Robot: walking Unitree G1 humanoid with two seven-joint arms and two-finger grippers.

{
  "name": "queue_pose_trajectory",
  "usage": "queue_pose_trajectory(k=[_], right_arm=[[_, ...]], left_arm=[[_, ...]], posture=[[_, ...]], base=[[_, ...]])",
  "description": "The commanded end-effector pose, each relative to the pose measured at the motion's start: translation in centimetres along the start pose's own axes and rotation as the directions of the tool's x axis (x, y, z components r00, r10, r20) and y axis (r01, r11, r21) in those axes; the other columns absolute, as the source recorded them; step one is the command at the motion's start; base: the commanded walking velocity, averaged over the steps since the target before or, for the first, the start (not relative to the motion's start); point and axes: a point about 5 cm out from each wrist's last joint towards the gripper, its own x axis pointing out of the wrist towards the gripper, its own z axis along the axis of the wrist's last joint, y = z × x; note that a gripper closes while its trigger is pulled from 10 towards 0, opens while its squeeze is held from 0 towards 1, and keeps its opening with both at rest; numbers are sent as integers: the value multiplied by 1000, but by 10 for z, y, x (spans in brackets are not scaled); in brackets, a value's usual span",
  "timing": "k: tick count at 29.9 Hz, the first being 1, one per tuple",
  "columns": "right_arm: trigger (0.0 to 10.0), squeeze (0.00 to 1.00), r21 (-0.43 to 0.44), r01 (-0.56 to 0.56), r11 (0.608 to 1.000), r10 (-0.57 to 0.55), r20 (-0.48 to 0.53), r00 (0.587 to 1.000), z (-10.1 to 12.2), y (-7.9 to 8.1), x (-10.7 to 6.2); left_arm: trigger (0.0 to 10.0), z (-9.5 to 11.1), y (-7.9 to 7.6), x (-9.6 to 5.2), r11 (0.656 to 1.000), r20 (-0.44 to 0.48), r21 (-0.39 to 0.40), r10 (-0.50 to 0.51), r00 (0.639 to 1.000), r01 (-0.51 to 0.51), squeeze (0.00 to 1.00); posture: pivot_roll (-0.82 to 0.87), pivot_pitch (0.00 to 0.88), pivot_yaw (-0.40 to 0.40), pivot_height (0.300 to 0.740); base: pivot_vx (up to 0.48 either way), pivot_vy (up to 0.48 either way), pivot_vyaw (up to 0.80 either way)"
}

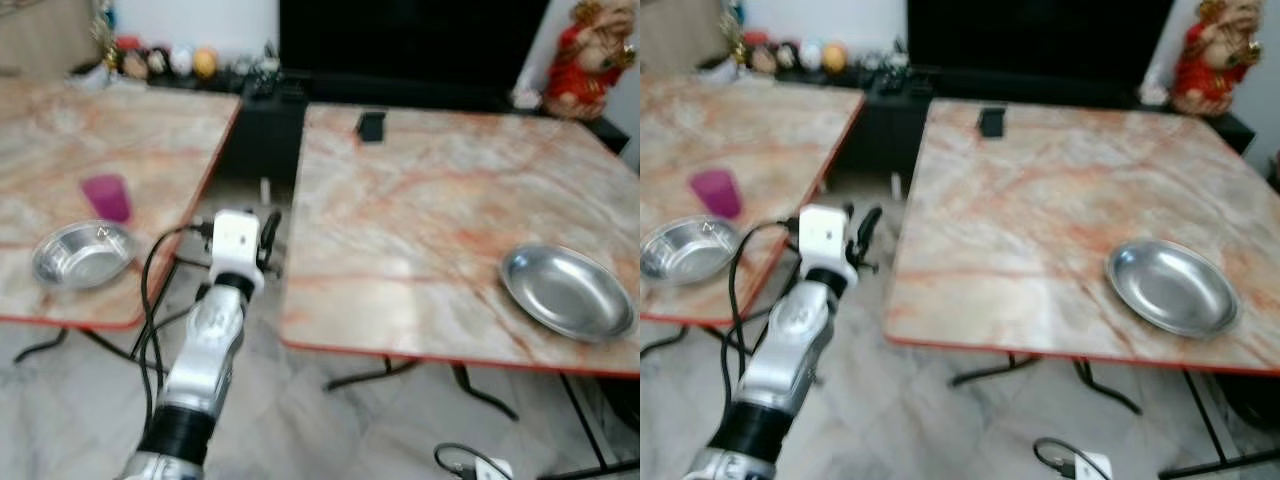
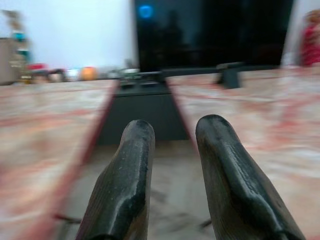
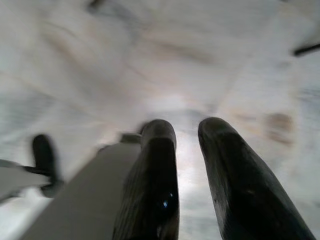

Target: Setting the table

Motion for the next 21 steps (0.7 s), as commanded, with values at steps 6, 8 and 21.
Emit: queue_pose_trajectory(k=[6, 8, 21], right_arm=[[10000, 0, -1, 18, 1000, -18, -5, 1000, -2, -8, -1], [10000, 0, -2, 18, 1000, -18, -5, 1000, -1, -8, -1], [10000, 0, -6, 13, 1000, -13, -7, 1000, -2, -6, -1]], left_arm=[[10000, 4, -9, 3, 1000, 13, -5, -28, 1000, 28, 0], [10000, 4, -9, 3, 1000, 13, -4, -29, 999, 29, 0], [10000, 6, -11, 4, 999, 22, 4, -50, 999, 50, 0]], posture=[[122, 0, -76, 727], [121, 0, -76, 727], [125, 0, -65, 727]], base=[[0, 364, 0], [0, 366, 0], [0, 368, 0]])
